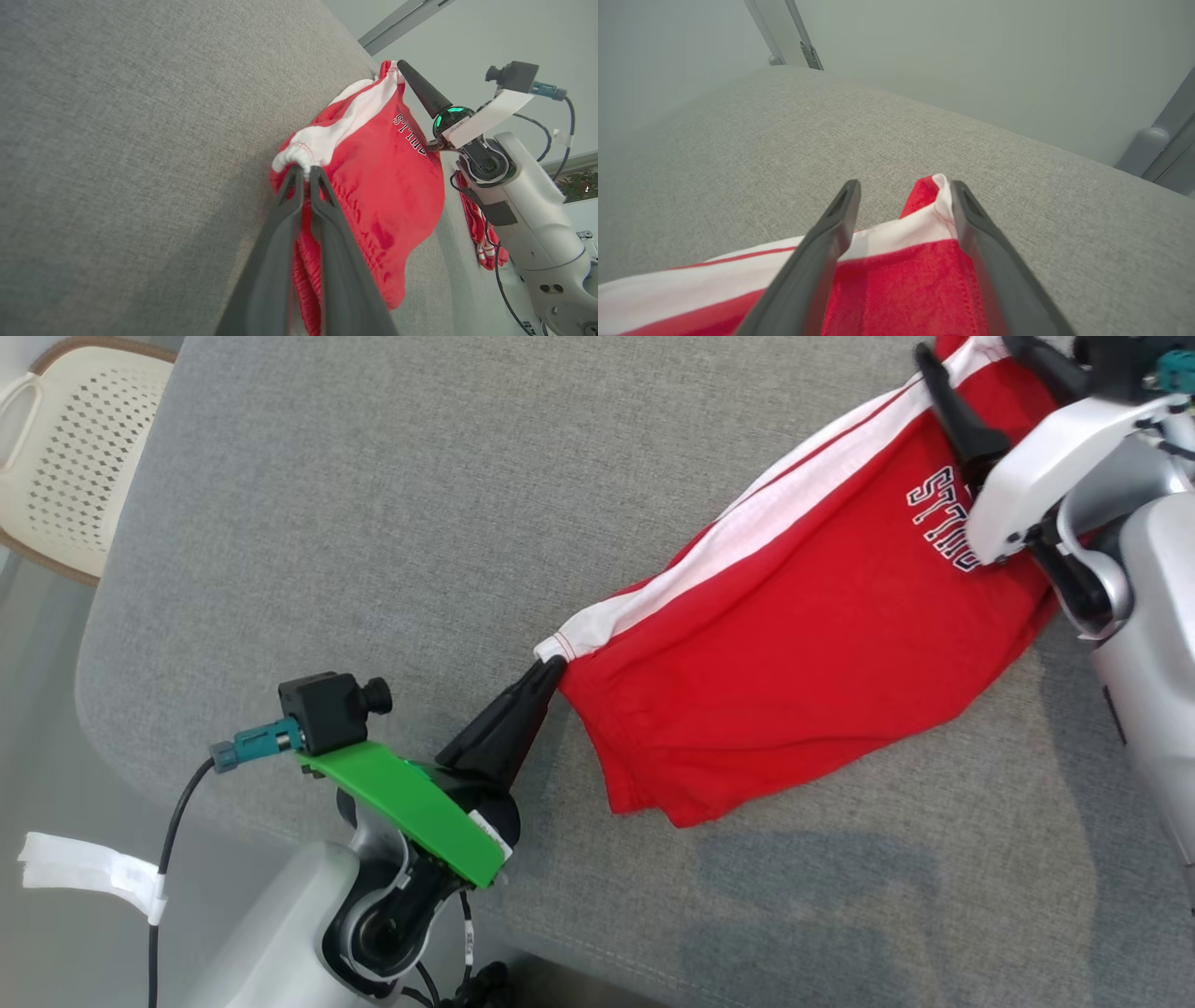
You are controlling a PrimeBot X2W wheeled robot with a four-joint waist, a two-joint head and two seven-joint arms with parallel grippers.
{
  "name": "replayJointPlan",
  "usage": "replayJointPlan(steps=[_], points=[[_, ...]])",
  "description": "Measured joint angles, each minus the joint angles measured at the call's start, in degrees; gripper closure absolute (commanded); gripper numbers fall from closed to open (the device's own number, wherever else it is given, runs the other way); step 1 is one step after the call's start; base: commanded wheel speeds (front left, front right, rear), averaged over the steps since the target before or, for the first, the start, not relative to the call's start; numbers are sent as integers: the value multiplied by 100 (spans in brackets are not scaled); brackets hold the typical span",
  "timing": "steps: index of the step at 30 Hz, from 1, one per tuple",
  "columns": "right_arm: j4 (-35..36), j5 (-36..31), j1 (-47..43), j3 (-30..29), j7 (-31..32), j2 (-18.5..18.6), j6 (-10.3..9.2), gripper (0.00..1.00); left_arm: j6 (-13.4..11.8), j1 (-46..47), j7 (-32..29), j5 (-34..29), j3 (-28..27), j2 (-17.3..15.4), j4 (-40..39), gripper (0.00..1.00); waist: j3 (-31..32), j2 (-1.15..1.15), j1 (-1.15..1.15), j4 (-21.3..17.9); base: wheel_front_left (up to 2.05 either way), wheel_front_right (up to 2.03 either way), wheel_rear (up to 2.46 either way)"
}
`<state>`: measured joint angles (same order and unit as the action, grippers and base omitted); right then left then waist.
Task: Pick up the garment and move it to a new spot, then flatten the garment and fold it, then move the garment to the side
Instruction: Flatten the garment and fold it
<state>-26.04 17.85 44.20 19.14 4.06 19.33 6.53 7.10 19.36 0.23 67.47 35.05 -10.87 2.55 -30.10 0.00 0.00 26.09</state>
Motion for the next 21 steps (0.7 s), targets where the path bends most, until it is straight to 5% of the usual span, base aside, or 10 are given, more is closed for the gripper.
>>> replayJointPlan(steps=[6, 12, 21], points=[[64, -77, 19, 279, -49, -40, 3, 0, 0, 79, 205, -229, -123, -132, 62, 0, 95, 0, 0, -148, 0, 0, 0], [132, -27, -53, 487, 113, 134, 53, 0, -121, 121, 665, -1373, -242, -719, 135, 0, 267, 0, 0, -302, 0, 0, 0], [-258, 265, -525, 270, 563, 641, 54, 0, -541, -98, 1384, -2011, -307, -548, 164, 0, 684, 0, 0, -275, 0, 0, 0]])
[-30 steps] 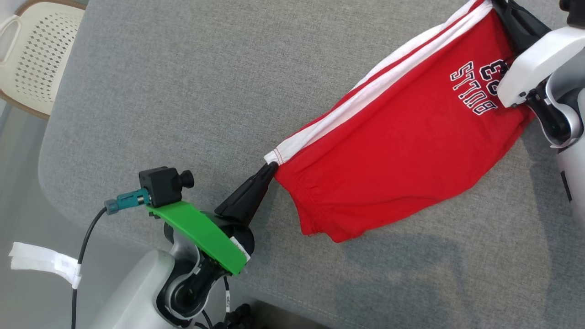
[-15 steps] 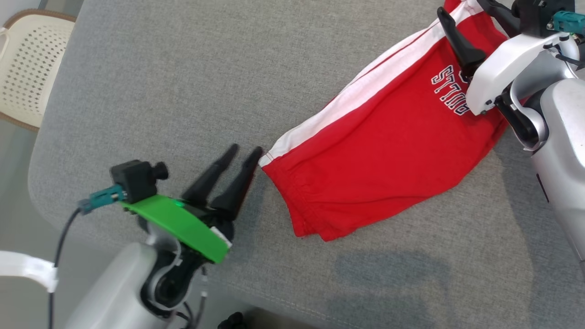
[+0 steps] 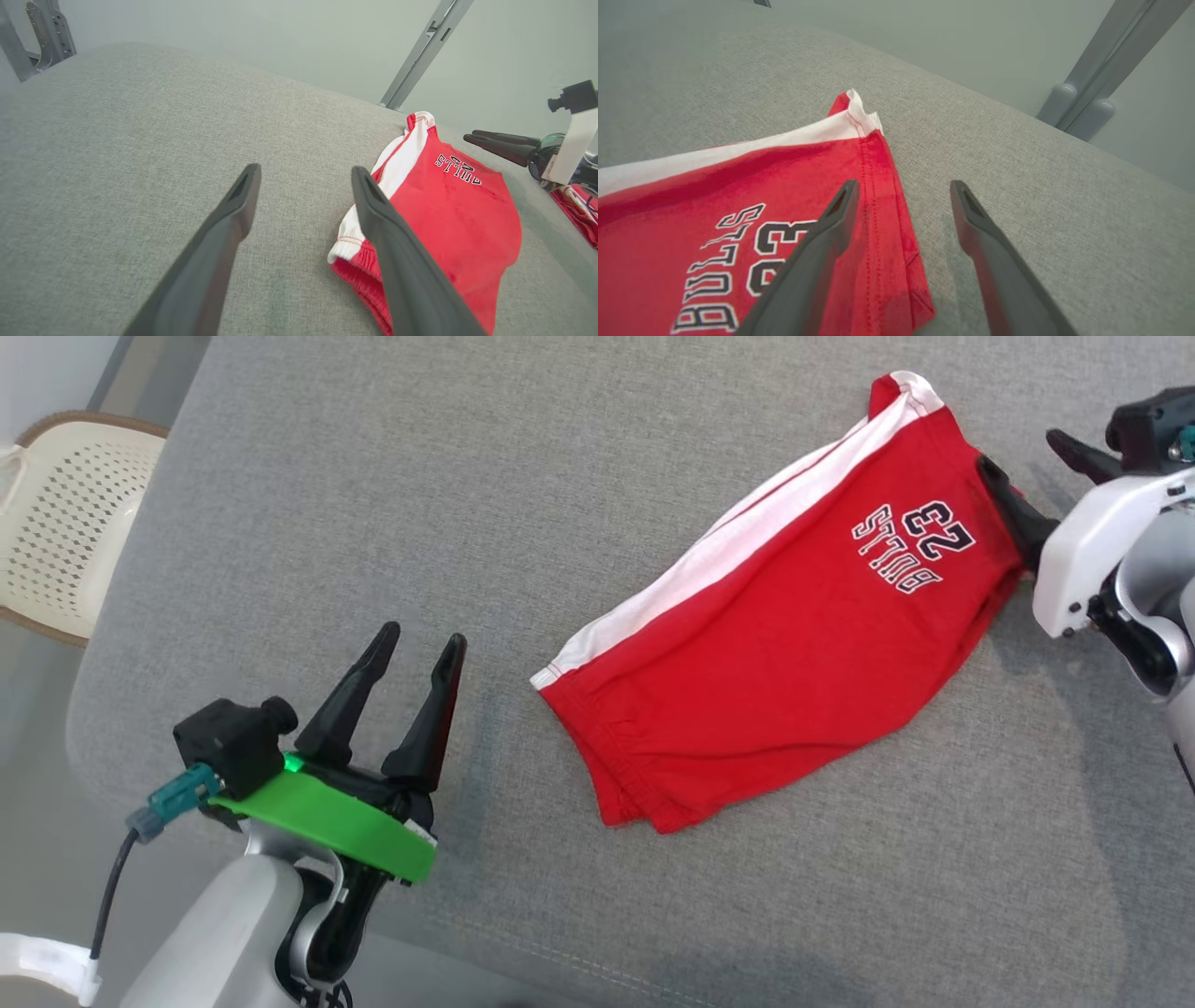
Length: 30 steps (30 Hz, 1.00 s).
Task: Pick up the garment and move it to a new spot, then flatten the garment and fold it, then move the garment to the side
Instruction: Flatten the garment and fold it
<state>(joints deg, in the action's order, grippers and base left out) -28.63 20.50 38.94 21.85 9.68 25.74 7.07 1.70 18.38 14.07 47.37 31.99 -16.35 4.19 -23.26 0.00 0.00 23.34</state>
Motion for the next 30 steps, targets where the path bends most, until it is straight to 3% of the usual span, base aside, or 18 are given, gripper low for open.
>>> replayJointPlan(steps=[7, 16, 17, 18, 22, 27, 30], points=[[-460, 215, -166, -143, 405, 129, 0, 0, -363, -324, 34, -611, -70, 59, 79, 0, 165, 0, 0, 356, 0, 0, 0], [-913, 163, -53, 73, 1091, 185, -2, 0, -435, -684, 34, -690, -396, 267, 66, 0, 270, 0, 0, 791, 0, 0, 0], [-948, 167, -33, 107, 1160, 169, -3, 62, -474, -686, 34, -708, -482, 285, 43, 0, 291, 0, 0, 804, 0, 0, 0], [-969, 167, -28, 145, 1220, 156, -2, 100, -476, -688, 34, -734, -575, 300, 24, 0, 313, 0, 0, 808, 0, 0, 0], [-954, 349, -35, 209, 1281, -24, -2, 100, -481, -789, 34, -845, -835, 326, -15, 0, 414, 0, 0, 735, 0, 0, 0], [-966, 1515, -350, -673, 1104, -414, -1, 100, -474, -990, 34, -955, -957, 381, -13, 0, 570, 0, 0, 517, 0, 0, 0], [-951, 1916, -677, -1059, 973, -430, 5, 100, -420, -1108, 34, -1001, -957, 380, 9, 0, 684, 0, 0, 337, 0, 0, 0]])
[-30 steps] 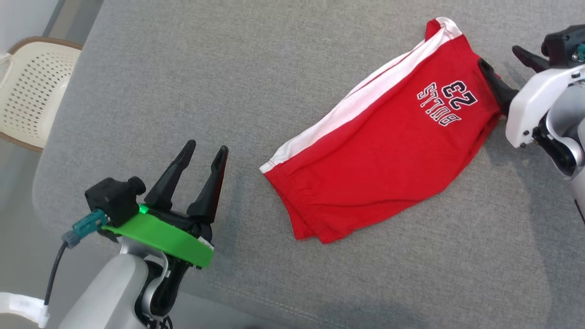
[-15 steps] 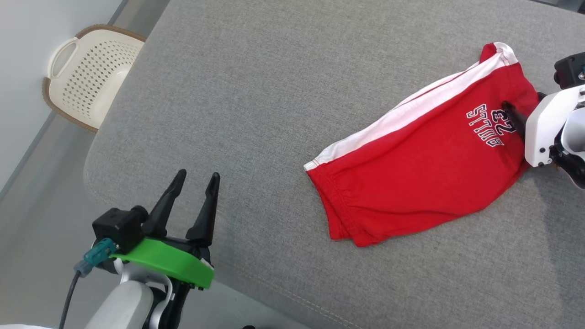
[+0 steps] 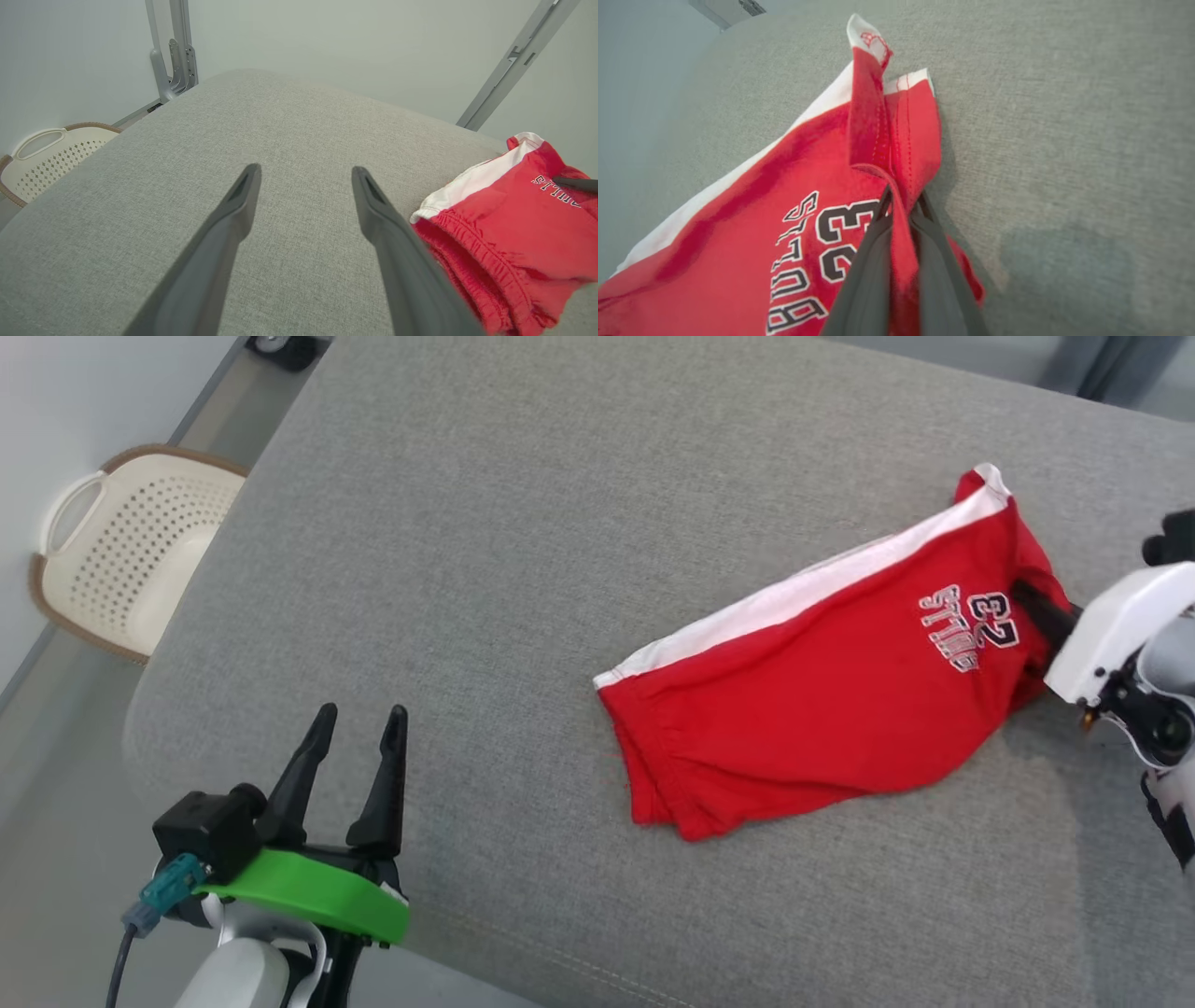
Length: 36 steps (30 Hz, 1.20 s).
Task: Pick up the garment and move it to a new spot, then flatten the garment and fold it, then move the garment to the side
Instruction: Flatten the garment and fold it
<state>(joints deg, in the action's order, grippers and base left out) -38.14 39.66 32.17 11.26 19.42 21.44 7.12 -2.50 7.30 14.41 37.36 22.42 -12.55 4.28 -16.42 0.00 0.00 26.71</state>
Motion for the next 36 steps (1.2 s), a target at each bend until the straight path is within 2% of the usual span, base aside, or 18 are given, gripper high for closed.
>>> replayJointPlan(steps=[5, 10, 15, 20, 23, 27, 32, 36], points=[[36, 396, -588, -427, -198, 42, -1, 100, 103, -110, 0, -55, 25, -10, 70, 0, 168, 0, 0, -267, 0, 0, 0], [234, 975, -1458, -895, -631, -270, 1, 100, 130, -254, 0, -110, -18, -33, 86, 0, 398, 0, 0, -631, 0, 0, 0], [445, 1162, -2089, -1145, -1066, -539, -1, 100, 142, -524, 0, -202, -69, -45, 82, 0, 609, 0, 0, -1027, 0, 0, 0], [699, 1178, -2430, -1216, -1371, -601, -8, 100, 122, -720, 0, -230, -300, -84, 10, 0, 768, 0, 0, -1447, 0, 0, 0], [1156, 966, -2444, -1025, -1567, -598, -8, 100, 122, -772, 0, -267, -269, -84, -27, 0, 843, 0, 0, -1681, 0, 0, 0], [1860, 296, -2360, -247, -1681, -577, -8, 100, 133, -772, 0, -336, -158, -52, -92, 0, 901, 0, 0, -1903, 0, 0, 0], [2383, -469, -2063, 1047, -1572, -1080, -7, 100, 208, -766, 0, -385, 41, -1, -83, 0, 888, 0, 0, -1908, 0, 0, 0], [2331, -839, -1802, 1571, -1477, -1440, -7, 100, 270, -748, 0, -408, 123, 23, -71, 0, 827, 0, 0, -1772, 0, 0, 0]])
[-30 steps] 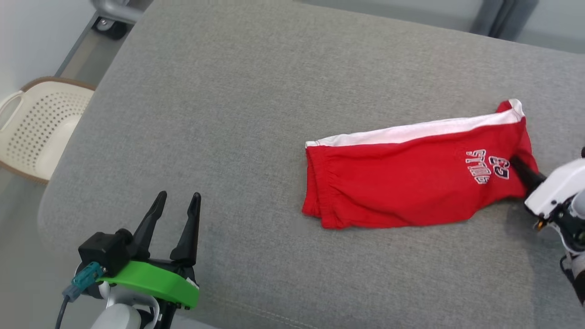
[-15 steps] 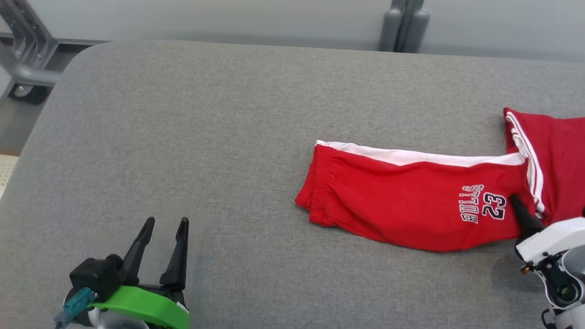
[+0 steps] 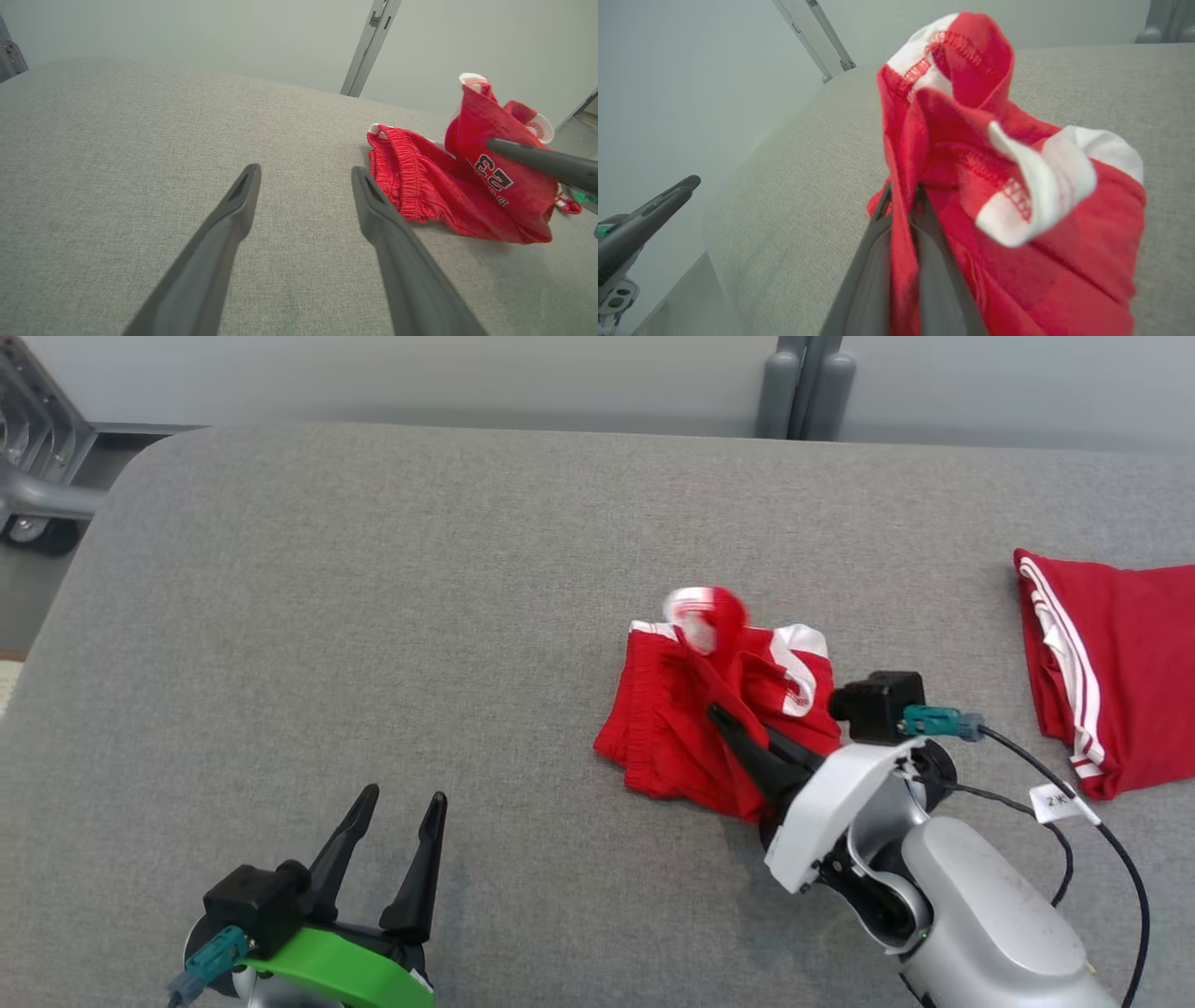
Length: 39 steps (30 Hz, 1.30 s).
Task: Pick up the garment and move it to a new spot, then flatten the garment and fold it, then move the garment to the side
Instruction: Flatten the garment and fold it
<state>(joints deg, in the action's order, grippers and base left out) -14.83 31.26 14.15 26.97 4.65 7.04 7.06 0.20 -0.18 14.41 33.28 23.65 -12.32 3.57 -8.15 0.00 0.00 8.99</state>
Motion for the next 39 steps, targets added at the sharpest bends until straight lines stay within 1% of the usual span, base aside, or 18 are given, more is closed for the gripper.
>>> replayJointPlan(steps=[2, 5, 9, 12, 15, 16, 17, 18, 19, 21, 22, 24, 27, 32, 33, 35, 37, 39], points=[[-118, -164, 174, 94, 5, -86, -23, 100, 32, 31, 0, -16, 32, 7, 0, 0, -41, 0, 0, 78, 0, 0, 0], [-341, -310, 410, 76, 51, -176, -264, 100, 37, 94, 0, -30, 54, 25, 0, 0, -117, 0, 0, 206, 0, 0, 0], [-587, -368, 611, 19, 103, -202, -475, 100, 38, 137, 0, -31, 24, 23, 24, 0, -247, 0, 0, 376, 0, 0, 0], [-802, -465, 777, 97, 174, -203, -567, 100, 41, 148, 0, -30, -26, 24, 41, 0, -367, 0, 0, 473, 0, 0, 0], [-1029, -548, 925, 246, 233, -209, -567, 100, 80, 205, 0, -31, -58, 27, 93, 0, -466, 0, 0, 552, 0, 0, 0], [-1103, -583, 958, 298, 270, -213, -568, 87, 81, 231, 0, -31, -59, 32, 115, 0, -488, 0, 0, 573, 0, 0, 0], [-1171, -627, 992, 371, 308, -214, -566, 71, 82, 261, 0, -32, -59, 38, 127, 0, -505, 0, 0, 591, 0, 0, 0], [-1201, -668, 1012, 439, 323, -216, -564, 46, 82, 279, 0, -37, -59, 46, 130, 0, -517, 0, 0, 605, 0, 0, 0], [-1221, -687, 1034, 505, 332, -222, -558, 0, 82, 296, 0, -45, -64, 48, 138, 0, -524, 0, 0, 613, 0, 0, 0], [-1282, -724, 1082, 642, 359, -232, -527, 0, 82, 318, 0, -53, -105, 52, 151, 0, -519, 0, 0, 610, 0, 0, 0], [-1301, -753, 1116, 725, 401, -231, -461, 0, 82, 318, 0, -53, -141, 51, 158, 0, -508, 0, 0, 600, 0, 0, 0], [-1265, -765, 1138, 775, 389, -267, -444, 0, 82, 317, 0, -53, -167, 48, 191, 0, -476, 0, 0, 572, 0, 0, 0], [-940, -758, 1144, 771, 191, -274, -356, 0, 82, 310, 0, -53, -285, 47, 282, 0, -389, 0, 0, 496, 0, 0, 0], [-586, -642, 950, 678, 110, -191, -307, 0, 80, 247, 0, -52, -368, 52, 321, 0, -240, 0, 0, 389, 0, 0, 0], [-563, -633, 801, 627, 98, -137, -321, 0, 80, 227, 0, -52, -369, 55, 339, 0, -211, 0, 0, 367, 0, 0, 0], [-555, -502, 412, 387, 25, 22, -442, 0, 79, 185, 0, -52, -389, 66, 339, 0, -153, 0, 0, 321, 0, 0, 0], [-570, -377, 53, 135, -52, 193, -627, 0, 74, 124, 0, -52, -452, 71, 332, 0, -112, 0, 0, 263, 0, 0, 0], [-599, -288, -215, -114, -140, 283, -803, 0, 70, 101, 0, -52, -476, 74, 315, 0, -83, 0, 0, 205, 0, 0, 0]])
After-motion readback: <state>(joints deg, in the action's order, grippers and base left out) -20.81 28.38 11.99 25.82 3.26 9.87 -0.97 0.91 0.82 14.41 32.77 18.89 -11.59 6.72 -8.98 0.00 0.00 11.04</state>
